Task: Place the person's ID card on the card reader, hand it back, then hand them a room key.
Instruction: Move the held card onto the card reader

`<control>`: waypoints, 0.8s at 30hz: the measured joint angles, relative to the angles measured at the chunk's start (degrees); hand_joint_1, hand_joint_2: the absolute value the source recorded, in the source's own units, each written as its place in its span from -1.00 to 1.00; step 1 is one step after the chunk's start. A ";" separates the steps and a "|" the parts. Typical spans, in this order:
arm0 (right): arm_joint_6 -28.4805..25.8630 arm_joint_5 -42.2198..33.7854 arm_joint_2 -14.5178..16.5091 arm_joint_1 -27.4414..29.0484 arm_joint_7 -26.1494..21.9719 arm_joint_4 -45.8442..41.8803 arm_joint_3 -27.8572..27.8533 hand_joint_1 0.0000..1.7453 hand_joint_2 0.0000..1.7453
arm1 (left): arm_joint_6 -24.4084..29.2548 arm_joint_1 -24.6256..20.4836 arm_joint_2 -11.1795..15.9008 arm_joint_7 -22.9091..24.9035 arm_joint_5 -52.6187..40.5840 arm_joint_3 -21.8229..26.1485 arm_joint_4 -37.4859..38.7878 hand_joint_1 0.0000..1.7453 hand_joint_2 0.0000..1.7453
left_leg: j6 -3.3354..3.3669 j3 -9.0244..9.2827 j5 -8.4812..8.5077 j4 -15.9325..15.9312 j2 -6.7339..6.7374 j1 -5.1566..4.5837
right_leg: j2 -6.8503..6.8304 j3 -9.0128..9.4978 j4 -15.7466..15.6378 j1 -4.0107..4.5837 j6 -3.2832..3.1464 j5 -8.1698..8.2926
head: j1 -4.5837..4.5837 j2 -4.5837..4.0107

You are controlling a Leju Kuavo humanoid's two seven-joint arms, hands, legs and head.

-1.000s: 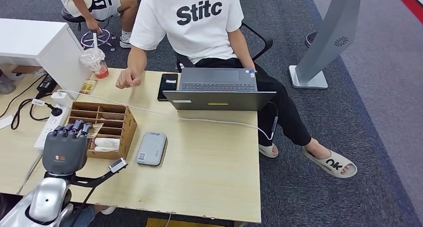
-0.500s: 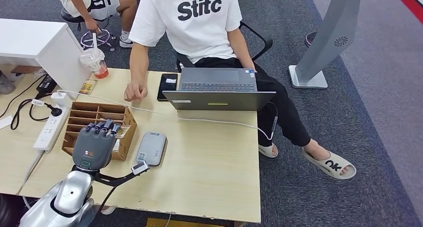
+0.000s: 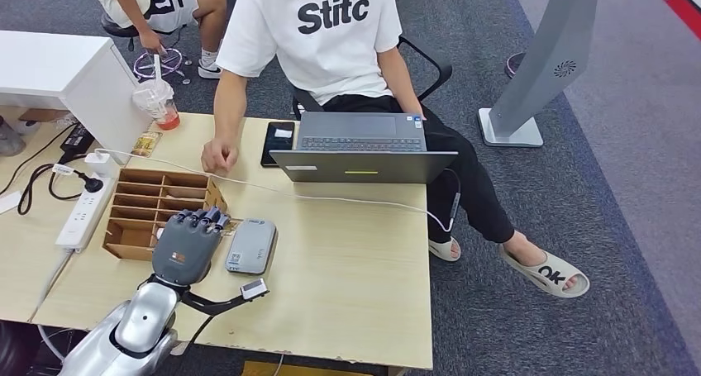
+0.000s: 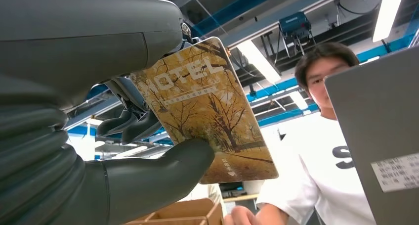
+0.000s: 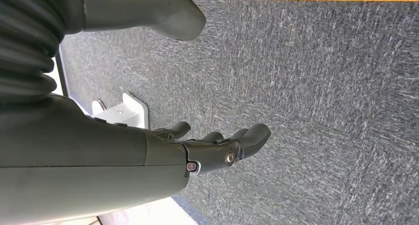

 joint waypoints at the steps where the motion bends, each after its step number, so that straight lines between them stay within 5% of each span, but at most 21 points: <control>1: 0.00 0.08 0.01 0.00 0.01 0.00 0.01 -1.00 1.00 | 0.30 0.04 -0.51 -0.32 0.00 0.12 0.77 1.00 1.00 | 0.00 0.00 0.00 0.00 0.00 0.00 | 0.00 0.00 0.00 0.00 0.00 0.00 | -0.01 0.00; 14: -0.02 0.74 0.09 0.01 0.34 0.02 0.05 -1.00 1.00 | 4.97 2.73 -9.09 -8.88 0.07 9.64 11.86 1.00 1.00 | 0.00 -0.01 0.00 0.00 -0.01 0.00 | -0.02 0.01 0.00 0.00 0.00 0.00 | 0.00 0.00; 24: -0.17 0.92 0.10 0.04 0.58 0.02 0.05 -1.00 1.00 | 5.14 4.81 -11.70 -9.19 0.53 18.01 17.46 1.00 1.00 | 0.00 -0.01 0.00 0.00 -0.01 0.01 | -0.02 0.00 0.01 0.01 0.00 0.00 | -0.01 0.00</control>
